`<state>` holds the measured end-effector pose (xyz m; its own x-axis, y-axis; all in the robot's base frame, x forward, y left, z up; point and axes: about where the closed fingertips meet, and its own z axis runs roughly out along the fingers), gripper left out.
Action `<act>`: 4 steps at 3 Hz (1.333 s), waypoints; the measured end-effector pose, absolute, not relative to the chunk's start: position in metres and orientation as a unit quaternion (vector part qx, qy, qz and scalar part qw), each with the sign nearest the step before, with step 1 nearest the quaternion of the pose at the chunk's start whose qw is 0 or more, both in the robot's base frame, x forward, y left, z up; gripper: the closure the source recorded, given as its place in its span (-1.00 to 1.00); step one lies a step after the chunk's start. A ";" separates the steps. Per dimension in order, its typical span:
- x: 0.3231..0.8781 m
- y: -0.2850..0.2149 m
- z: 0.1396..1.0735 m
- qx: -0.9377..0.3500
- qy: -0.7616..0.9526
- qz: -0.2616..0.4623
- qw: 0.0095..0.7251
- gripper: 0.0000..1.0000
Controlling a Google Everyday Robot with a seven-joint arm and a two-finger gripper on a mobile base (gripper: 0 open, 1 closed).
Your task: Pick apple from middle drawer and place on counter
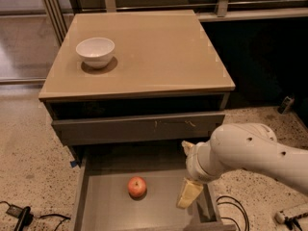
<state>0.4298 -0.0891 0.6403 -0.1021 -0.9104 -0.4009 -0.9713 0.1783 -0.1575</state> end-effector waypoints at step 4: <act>0.437 -0.018 0.506 -0.633 0.691 0.200 0.287 -1.00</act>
Offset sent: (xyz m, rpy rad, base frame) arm 0.0145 0.0512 -0.1156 0.3633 -0.0195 0.0803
